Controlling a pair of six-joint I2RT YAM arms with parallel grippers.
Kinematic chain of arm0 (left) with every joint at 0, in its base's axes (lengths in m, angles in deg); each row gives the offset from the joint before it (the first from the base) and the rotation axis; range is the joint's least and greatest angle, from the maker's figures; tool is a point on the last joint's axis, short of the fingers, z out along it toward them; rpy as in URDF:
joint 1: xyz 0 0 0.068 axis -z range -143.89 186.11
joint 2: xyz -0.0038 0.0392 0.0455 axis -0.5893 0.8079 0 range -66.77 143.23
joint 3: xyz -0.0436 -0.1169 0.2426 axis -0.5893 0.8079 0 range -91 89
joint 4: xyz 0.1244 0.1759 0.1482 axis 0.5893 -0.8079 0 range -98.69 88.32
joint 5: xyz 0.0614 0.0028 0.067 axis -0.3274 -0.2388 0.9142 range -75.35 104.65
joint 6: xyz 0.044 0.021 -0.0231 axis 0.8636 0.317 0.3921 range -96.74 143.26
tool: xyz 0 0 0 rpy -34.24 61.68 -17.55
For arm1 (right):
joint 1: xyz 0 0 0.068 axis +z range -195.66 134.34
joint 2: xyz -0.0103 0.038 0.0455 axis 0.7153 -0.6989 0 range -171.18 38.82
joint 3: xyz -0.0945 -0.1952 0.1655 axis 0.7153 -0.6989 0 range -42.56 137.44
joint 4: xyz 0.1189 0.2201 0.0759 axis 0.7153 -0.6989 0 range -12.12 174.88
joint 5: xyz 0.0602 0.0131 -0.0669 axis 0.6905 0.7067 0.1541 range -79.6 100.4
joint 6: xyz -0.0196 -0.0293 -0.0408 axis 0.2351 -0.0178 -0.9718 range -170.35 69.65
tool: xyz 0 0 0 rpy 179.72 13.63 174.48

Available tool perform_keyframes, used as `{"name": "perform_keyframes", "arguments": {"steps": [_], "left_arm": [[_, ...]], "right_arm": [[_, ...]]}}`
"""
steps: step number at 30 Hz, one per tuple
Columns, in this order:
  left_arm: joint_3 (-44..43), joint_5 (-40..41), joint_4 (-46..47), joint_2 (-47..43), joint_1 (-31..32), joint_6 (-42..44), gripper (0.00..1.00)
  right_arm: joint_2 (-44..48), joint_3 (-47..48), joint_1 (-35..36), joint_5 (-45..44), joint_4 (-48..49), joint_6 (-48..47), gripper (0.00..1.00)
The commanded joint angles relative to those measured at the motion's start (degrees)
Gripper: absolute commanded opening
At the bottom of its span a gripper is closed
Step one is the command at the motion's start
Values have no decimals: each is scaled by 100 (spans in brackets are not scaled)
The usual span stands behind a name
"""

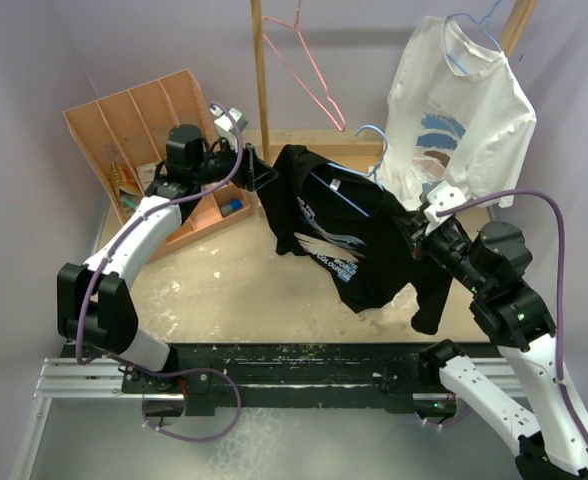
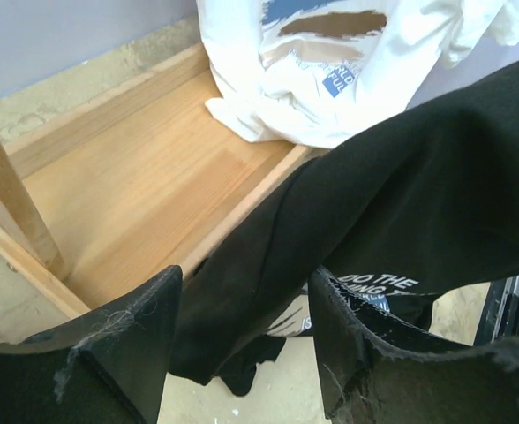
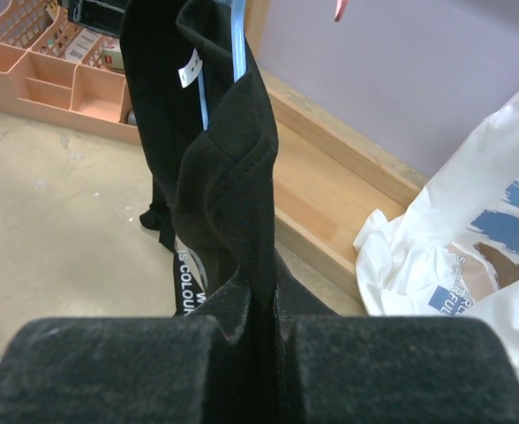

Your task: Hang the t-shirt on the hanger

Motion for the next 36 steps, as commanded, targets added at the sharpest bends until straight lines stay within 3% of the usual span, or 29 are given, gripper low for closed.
{"name": "perform_keyframes", "arguments": {"steps": [1, 3, 6, 7, 21, 36], "left_arm": [[-78, -283, 928, 54, -3, -344, 59], [-43, -402, 1021, 82, -2, -424, 45], [73, -584, 1171, 21, 0, -543, 7], [106, -629, 1193, -56, -4, -559, 0], [360, -1491, 1039, -993, 0, -642, 0], [-350, -865, 262, -1073, -54, -19, 0]], "right_arm": [[30, 301, -10, 50, 375, -50, 0], [22, 285, -10, 16, 363, -50, 0], [5, 258, -10, -70, 385, -50, 0], [-7, 250, -10, -104, 392, -46, 0], [-453, 71, -10, -746, 562, 162, 0], [-1010, -21, -10, -1554, 243, 217, 0]]}}
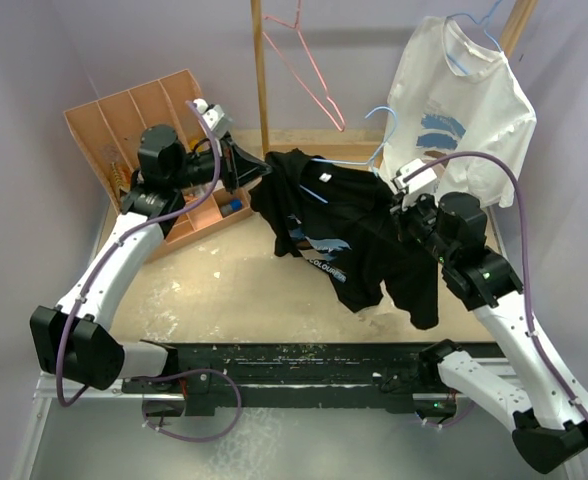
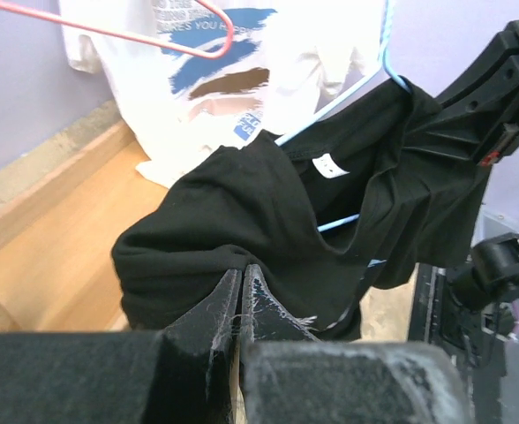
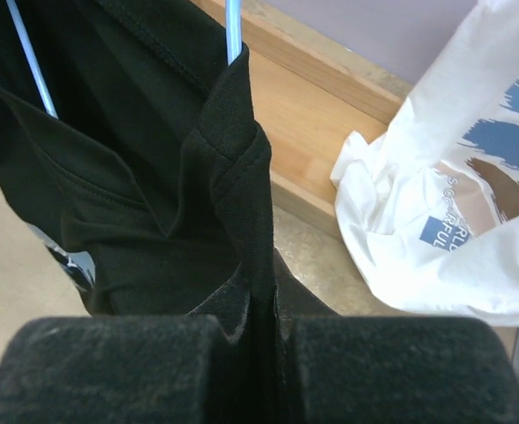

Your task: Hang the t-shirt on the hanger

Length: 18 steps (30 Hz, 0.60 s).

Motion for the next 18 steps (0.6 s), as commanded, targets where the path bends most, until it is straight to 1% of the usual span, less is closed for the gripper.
{"name": "perform_keyframes", "arguments": {"steps": [1, 5, 10, 12, 15, 18], "left_arm": [[-438, 324, 3, 28, -61, 432, 0], [-202, 634, -56, 135, -86, 875, 0], [17, 612, -510, 335, -92, 1531, 0], [-8, 581, -676, 366, -118, 1780, 12], [-266, 402, -752, 360, -293, 1865, 38], [-719, -70, -911, 421, -456, 1855, 61]], "right_arm": [[171, 46, -10, -625, 173, 83, 0], [495, 94, -10, -770, 182, 63, 0], [919, 141, -10, -175, 258, -126, 0], [966, 171, -10, 136, 189, -227, 0], [815, 304, -10, 475, -117, -378, 0], [784, 296, -10, 693, -158, -438, 0]]}}
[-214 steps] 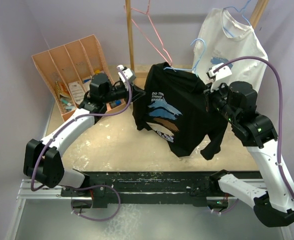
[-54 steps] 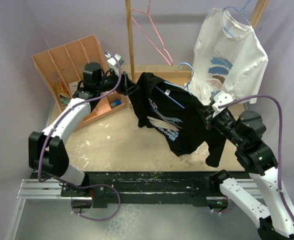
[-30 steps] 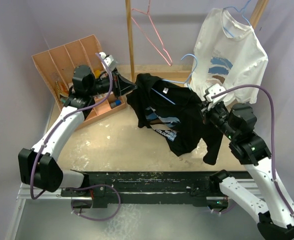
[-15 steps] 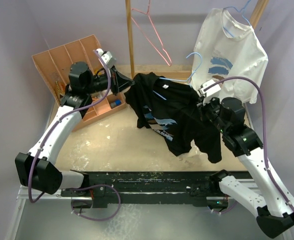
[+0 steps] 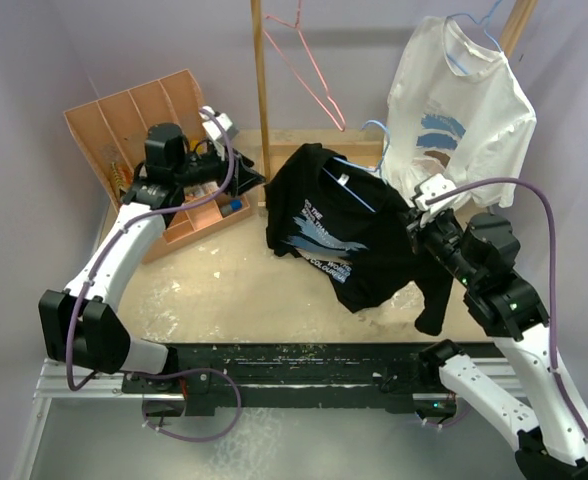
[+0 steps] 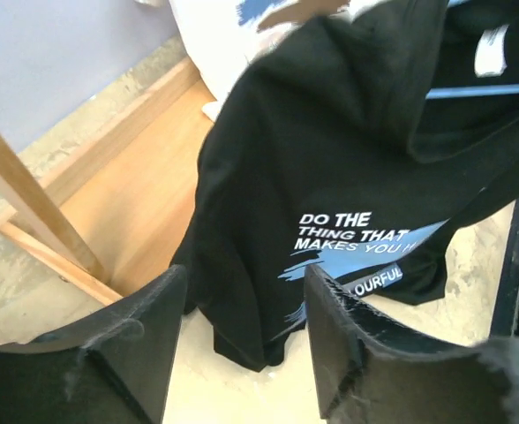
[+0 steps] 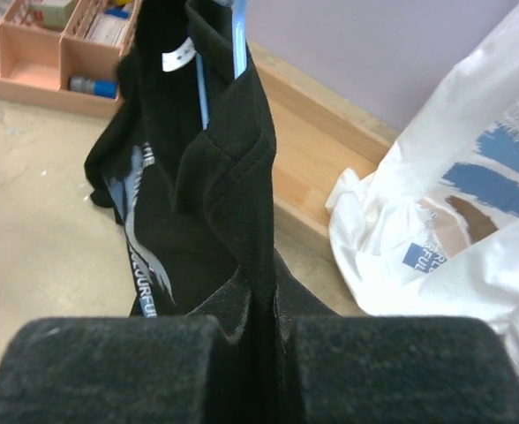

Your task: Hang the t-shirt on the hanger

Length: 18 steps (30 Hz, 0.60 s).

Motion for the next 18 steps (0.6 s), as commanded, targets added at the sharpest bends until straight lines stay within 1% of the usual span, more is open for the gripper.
{"name": "perform_keyframes", "arguments": {"steps": [1, 2, 4, 6, 7, 9, 12, 13, 14, 18], "left_arm": [[-793, -687, -43, 7, -246, 267, 68], [-894, -835, -47, 19, -258, 290, 71], [-1045, -1183, 43, 72, -255, 298, 73], [-1298, -1538, 187, 214, -258, 152, 74], [-1430, -1861, 200, 313, -253, 131, 74], [-1747, -2408, 175, 521, -253, 302, 73], [-2128, -2750, -448, 688, -236, 1418, 73], [-2262, -2774, -818, 722, -236, 1866, 73], [-2423, -2818, -1251, 769, -240, 2331, 74], [-3209, -3032, -3707, 1105, -262, 4371, 75]], "right_arm": [[-45, 171, -8, 573, 146, -208, 0], [-13, 138, -8, 665, 198, -228, 0], [47, 103, -8, 852, 287, -295, 0], [51, 128, -9, 981, 244, -381, 0], [30, 160, -8, 1064, 204, -431, 0], [-27, 250, -8, 1285, 99, -503, 0], [-165, 496, -8, 1828, -106, -550, 0], [-244, 590, -8, 2026, -177, -545, 0], [-343, 699, -8, 2218, -232, -548, 0], [-926, 1182, -12, 2889, -372, -700, 0]]}}
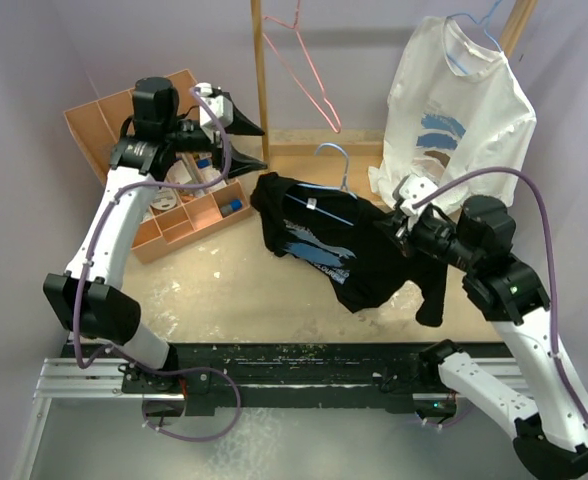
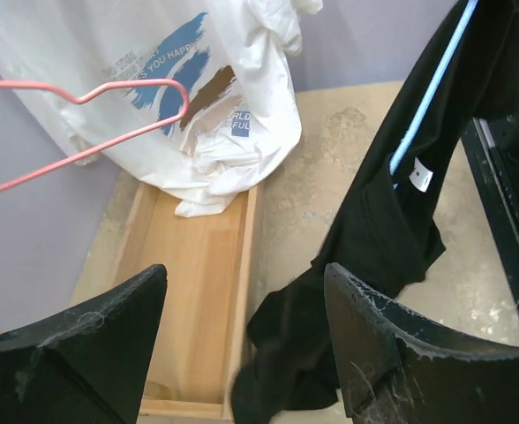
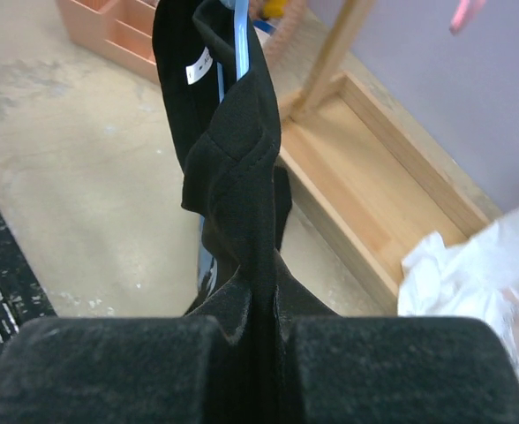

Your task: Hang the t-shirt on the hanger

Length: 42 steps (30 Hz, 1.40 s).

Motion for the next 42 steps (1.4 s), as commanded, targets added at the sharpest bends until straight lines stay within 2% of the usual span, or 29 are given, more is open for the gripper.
{"name": "perform_keyframes", "arguments": {"steps": [1, 4, 11, 16, 21, 25, 29, 37, 42], "left_arm": [[-846, -595, -2802, 262, -25, 2824, 75], [-903, -511, -3819, 364, -141, 3949, 76], [-822, -622, -5236, 316, -687, 5536, 74], [-926, -755, -5551, 301, -1024, 5823, 72], [-896, -935, -6495, 227, -1131, 6589, 69], [-260, -1228, -6199, -67, -1118, 6358, 66], [304, -1121, -5145, -448, -1064, 5647, 63], [448, -976, -4248, -669, -892, 5042, 61], [566, -819, -3951, -788, -741, 4864, 56]], "right_arm": [[-548, 740, -13, 1167, 191, -258, 0], [-1025, 1077, -17, 1565, 159, -394, 0], [-1595, 1305, -70, 1846, 330, -526, 0], [-1776, 1273, -83, 1954, 403, -518, 0], [-1820, 1128, -82, 1863, 579, -410, 0], [-1775, 1012, -83, 1771, 749, -323, 0], [-1789, 1003, -85, 1779, 733, -287, 0], [-1707, 925, -87, 1726, 747, -243, 0], [-1684, 864, -85, 1701, 762, -229, 0]]}}
